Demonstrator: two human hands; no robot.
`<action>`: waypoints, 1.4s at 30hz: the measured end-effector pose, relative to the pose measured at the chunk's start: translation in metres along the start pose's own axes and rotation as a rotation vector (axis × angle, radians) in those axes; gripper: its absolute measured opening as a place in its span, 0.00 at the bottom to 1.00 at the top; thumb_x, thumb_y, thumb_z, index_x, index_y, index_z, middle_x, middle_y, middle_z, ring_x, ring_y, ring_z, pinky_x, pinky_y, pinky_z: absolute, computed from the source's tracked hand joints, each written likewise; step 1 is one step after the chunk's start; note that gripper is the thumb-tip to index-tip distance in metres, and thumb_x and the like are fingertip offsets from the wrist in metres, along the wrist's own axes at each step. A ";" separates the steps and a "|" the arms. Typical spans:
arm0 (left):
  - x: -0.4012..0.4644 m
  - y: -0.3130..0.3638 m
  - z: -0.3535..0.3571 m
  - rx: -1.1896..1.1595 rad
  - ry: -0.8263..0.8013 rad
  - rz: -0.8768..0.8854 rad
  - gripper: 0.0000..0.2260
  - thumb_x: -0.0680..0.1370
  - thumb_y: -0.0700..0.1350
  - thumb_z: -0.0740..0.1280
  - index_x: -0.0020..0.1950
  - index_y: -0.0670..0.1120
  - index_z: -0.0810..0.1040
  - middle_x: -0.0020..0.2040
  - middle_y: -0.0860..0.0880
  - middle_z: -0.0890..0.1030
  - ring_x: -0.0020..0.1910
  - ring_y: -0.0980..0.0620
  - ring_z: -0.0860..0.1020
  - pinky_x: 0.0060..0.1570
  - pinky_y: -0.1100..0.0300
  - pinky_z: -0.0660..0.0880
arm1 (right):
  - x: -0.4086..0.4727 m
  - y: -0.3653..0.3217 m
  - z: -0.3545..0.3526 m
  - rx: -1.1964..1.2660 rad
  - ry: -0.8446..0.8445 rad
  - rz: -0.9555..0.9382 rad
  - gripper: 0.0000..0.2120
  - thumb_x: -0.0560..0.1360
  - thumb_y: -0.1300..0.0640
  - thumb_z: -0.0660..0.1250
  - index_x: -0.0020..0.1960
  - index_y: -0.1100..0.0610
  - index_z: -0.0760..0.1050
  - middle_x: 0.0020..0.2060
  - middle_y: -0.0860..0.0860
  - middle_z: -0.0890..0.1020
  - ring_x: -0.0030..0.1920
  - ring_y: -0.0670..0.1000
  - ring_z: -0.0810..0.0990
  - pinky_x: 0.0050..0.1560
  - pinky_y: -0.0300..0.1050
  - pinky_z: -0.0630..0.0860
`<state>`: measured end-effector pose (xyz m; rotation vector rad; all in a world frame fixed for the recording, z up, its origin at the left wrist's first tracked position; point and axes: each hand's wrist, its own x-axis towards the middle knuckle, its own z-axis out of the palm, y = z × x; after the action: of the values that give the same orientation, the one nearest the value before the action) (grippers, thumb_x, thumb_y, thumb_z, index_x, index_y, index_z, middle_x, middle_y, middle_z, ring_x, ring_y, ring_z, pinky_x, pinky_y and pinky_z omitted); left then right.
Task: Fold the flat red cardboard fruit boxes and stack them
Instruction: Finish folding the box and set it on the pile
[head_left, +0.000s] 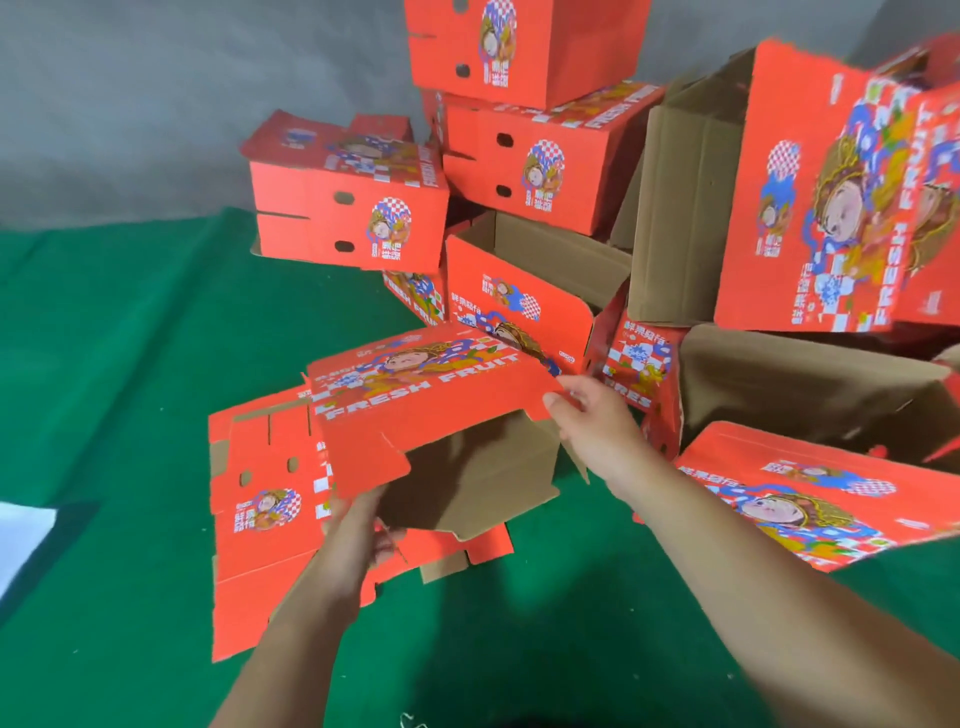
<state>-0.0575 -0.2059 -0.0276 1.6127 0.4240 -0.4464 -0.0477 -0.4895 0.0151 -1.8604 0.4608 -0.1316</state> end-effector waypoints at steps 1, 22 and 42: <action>0.001 0.002 -0.003 0.043 -0.022 -0.002 0.45 0.59 0.77 0.64 0.73 0.58 0.68 0.60 0.50 0.80 0.46 0.47 0.83 0.51 0.49 0.77 | 0.003 0.000 -0.003 0.002 0.020 -0.012 0.13 0.81 0.51 0.67 0.65 0.50 0.77 0.56 0.47 0.84 0.56 0.50 0.82 0.61 0.52 0.78; -0.003 0.112 -0.023 0.963 0.465 0.504 0.21 0.82 0.65 0.59 0.51 0.50 0.82 0.47 0.41 0.85 0.50 0.35 0.83 0.41 0.51 0.73 | 0.015 -0.135 0.003 -0.312 -0.097 -0.413 0.34 0.80 0.44 0.65 0.81 0.40 0.52 0.71 0.48 0.75 0.68 0.51 0.75 0.70 0.53 0.69; -0.083 0.144 0.079 -1.003 0.091 0.091 0.08 0.88 0.51 0.56 0.53 0.51 0.70 0.46 0.48 0.86 0.20 0.58 0.68 0.24 0.65 0.73 | -0.080 -0.068 0.003 -0.594 0.068 -0.470 0.53 0.73 0.45 0.74 0.79 0.30 0.36 0.75 0.48 0.58 0.60 0.61 0.81 0.45 0.55 0.80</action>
<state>-0.0562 -0.2975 0.1322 0.6708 0.5266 -0.0471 -0.1035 -0.4384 0.0878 -2.5335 0.0959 -0.4088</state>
